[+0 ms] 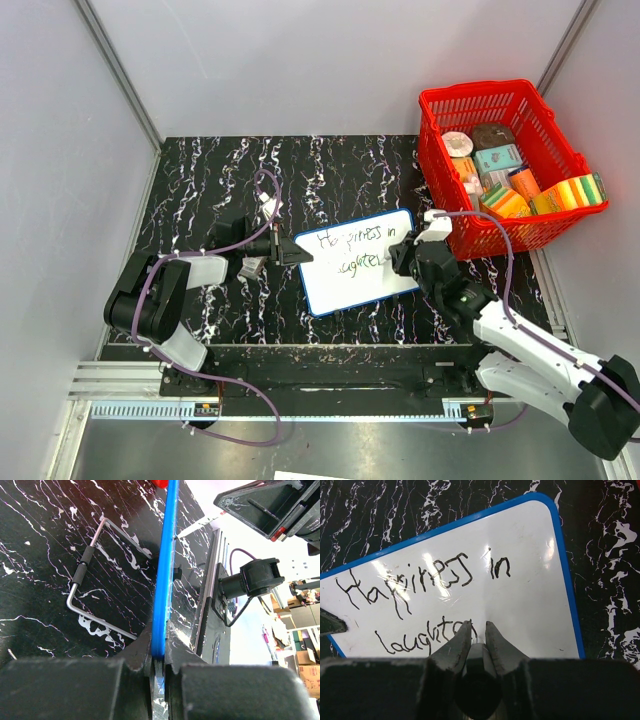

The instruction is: Write a sentence on the whiteboard

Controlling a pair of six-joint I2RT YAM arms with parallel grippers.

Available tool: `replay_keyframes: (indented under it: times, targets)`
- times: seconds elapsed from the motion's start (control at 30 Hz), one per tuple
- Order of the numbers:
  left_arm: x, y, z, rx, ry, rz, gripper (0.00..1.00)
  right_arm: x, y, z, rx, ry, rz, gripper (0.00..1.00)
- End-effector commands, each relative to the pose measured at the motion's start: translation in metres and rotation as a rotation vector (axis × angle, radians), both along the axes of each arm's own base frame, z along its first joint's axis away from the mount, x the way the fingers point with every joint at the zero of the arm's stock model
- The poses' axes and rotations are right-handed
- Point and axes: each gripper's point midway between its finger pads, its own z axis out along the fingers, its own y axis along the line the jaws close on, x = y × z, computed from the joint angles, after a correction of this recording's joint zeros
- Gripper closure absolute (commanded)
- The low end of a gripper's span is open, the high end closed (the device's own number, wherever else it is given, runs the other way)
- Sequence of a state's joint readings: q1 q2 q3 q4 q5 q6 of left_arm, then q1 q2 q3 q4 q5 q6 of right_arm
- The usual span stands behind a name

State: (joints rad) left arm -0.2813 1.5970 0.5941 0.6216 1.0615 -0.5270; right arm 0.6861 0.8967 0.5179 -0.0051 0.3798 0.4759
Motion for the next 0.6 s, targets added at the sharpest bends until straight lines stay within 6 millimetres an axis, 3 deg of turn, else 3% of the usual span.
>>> replay_keyframes:
  times: [0.0,0.57]
  targets:
    - [0.018,0.005,-0.013,0.082,-0.106,0.077,1.00,0.016,0.001,0.031,0.026,-0.082,-0.042,1.00]
    - [0.018,0.005,-0.013,0.082,-0.107,0.075,1.00,0.023,-0.007,0.047,0.019,-0.129,-0.087,1.00]
